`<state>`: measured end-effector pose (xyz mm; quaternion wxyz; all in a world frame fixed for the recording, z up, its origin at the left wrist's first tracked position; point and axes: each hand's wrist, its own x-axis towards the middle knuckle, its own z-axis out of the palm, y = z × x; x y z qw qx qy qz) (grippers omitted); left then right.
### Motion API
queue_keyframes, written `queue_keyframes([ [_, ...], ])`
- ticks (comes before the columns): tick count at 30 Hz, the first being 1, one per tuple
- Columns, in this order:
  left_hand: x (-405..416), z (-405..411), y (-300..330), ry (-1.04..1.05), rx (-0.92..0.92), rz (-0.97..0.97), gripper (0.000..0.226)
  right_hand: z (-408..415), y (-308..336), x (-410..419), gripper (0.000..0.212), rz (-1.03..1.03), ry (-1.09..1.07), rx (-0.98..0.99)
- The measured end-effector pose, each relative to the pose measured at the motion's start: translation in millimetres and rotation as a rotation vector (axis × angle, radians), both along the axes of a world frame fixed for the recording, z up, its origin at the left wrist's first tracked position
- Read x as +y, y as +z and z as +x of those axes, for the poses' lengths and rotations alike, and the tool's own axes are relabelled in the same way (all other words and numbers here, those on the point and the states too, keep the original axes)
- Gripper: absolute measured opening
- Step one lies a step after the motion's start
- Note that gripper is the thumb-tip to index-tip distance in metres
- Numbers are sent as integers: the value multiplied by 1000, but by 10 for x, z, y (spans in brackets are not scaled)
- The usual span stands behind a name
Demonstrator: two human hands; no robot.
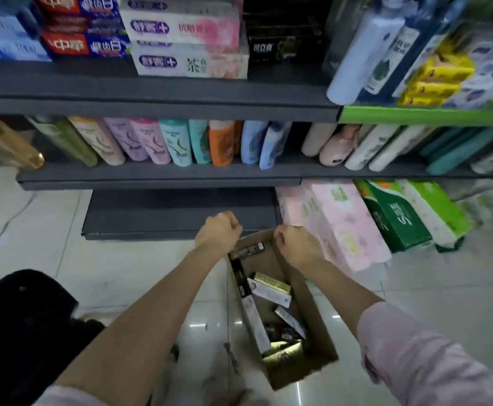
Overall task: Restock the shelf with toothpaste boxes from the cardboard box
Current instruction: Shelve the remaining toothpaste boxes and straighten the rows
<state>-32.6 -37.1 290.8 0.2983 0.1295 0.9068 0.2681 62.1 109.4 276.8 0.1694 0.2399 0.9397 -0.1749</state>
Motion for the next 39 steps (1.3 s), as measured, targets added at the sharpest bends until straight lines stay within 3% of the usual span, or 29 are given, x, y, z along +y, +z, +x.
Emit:
queue_keyframes([
  [5, -9, 682, -823, 19, -59, -48, 24, 696, -933, -7, 26, -13, -62, -172],
  [11, 395, 1311, -2352, -65, -93, -180, 31, 1252, -2438, 279, 28, 32, 9, -235],
  [16, 694, 1527, -3999, -157, -67, -283, 30, 1416, -3977, 490, 51, -58, -7, -230],
  [23, 935, 1501, -5856, -447, 85, -506, 61, 1369, -5789, 701, 76, -69, 56, -207],
  [30, 1149, 1279, -6450, -528, 123, -595, 44, 1251, -6488, 751, 122, 97, 215, -257],
  [39, 1077, 1242, -6511, -475, 130, -505, 51, 1224, -6496, 694, 128, 182, 221, -225],
])
